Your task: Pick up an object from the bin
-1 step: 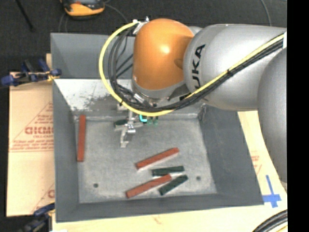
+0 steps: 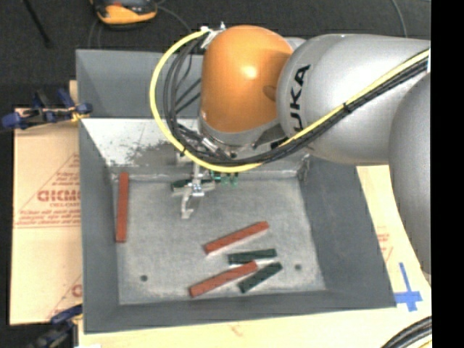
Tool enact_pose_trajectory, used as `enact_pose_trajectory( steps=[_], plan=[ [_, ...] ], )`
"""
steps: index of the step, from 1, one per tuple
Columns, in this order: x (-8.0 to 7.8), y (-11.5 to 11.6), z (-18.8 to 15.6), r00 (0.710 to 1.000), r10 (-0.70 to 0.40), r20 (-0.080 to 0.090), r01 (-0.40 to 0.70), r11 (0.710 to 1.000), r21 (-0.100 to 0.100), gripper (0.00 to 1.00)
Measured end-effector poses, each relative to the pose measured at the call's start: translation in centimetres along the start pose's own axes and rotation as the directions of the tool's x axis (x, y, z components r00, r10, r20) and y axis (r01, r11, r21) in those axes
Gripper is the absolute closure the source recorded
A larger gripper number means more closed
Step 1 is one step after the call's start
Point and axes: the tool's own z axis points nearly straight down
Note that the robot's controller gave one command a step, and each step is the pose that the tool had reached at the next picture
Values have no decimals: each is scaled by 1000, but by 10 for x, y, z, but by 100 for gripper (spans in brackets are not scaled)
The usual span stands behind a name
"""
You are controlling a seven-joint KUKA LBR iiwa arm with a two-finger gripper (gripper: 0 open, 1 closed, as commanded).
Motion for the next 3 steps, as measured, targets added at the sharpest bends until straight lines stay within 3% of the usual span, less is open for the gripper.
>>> enact_pose_trajectory(
  steps=[1,2,3],
  plan=[
    [-40,-40,45,999,32,10,-32,999,-4,0],
    [-42,-65,77,999,49,-3,-49,999,3,0],
    [-34,-98,154,993,115,-6,-115,993,-5,100]
  ],
)
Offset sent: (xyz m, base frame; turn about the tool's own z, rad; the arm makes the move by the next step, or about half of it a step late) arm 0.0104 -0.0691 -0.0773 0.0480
